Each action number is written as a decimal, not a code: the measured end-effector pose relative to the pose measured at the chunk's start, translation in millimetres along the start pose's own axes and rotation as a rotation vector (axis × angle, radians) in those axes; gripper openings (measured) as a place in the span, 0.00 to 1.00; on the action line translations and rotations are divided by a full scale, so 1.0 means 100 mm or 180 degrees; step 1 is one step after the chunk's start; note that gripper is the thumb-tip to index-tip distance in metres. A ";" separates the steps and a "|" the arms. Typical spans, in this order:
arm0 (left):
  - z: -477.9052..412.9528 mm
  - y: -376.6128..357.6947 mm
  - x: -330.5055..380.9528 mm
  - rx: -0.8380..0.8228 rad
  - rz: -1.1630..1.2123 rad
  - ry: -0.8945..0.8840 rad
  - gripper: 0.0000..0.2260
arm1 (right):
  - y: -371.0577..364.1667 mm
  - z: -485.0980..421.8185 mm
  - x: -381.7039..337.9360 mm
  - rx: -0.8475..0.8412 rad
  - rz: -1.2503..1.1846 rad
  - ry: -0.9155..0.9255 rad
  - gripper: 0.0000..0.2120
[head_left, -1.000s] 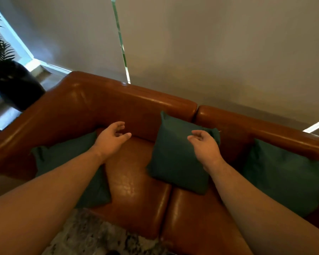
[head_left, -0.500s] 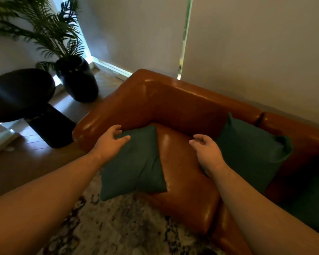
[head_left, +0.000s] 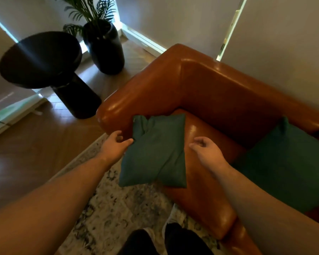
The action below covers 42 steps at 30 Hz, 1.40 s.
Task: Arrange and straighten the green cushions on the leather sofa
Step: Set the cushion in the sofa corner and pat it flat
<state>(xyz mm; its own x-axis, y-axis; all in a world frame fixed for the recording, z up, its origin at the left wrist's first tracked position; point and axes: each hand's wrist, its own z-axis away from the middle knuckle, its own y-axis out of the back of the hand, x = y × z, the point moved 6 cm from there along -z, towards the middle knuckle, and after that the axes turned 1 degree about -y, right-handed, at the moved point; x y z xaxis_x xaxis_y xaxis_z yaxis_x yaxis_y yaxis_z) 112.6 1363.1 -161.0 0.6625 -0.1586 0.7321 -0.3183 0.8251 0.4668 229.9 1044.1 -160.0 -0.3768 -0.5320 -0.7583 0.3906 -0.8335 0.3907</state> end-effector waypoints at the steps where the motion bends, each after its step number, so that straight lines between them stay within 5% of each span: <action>1: -0.08 -0.03 -0.03 -0.0003 -0.0008 0.0060 0.34 | -0.05 -0.12 0.02 -0.0075 0.0037 -0.0042 0.16; 9: -0.62 -0.39 -0.49 -0.0306 -0.0160 0.0560 0.27 | -0.58 -0.84 0.46 -0.0420 0.0062 -0.0546 0.20; 15: -1.21 -0.71 -0.73 -0.0509 -0.0033 0.0753 0.38 | -0.97 -1.45 0.83 -0.0426 -0.0238 -0.1007 0.28; 28: -1.77 -1.06 -0.89 -0.0893 0.0316 0.0919 0.34 | -1.33 -2.07 1.29 -0.0366 -0.1095 -0.1362 0.44; 35: -1.67 -1.16 -0.59 -0.0903 0.0308 0.0884 0.22 | -1.21 -2.00 1.28 -0.0282 -0.1826 -0.1380 0.35; 42: -1.81 -1.58 0.30 -0.1605 0.0294 0.0132 0.32 | -0.53 -1.71 1.29 0.0030 -0.2403 -0.1289 0.36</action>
<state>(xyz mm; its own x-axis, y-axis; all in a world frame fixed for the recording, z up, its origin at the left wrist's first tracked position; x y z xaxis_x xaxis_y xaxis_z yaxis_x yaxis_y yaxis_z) 305.1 1326.4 -302.4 0.6767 -0.0594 0.7338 -0.0170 0.9952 0.0963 304.2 1044.8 -367.9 -0.8047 0.1554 -0.5730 -0.0919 -0.9861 -0.1383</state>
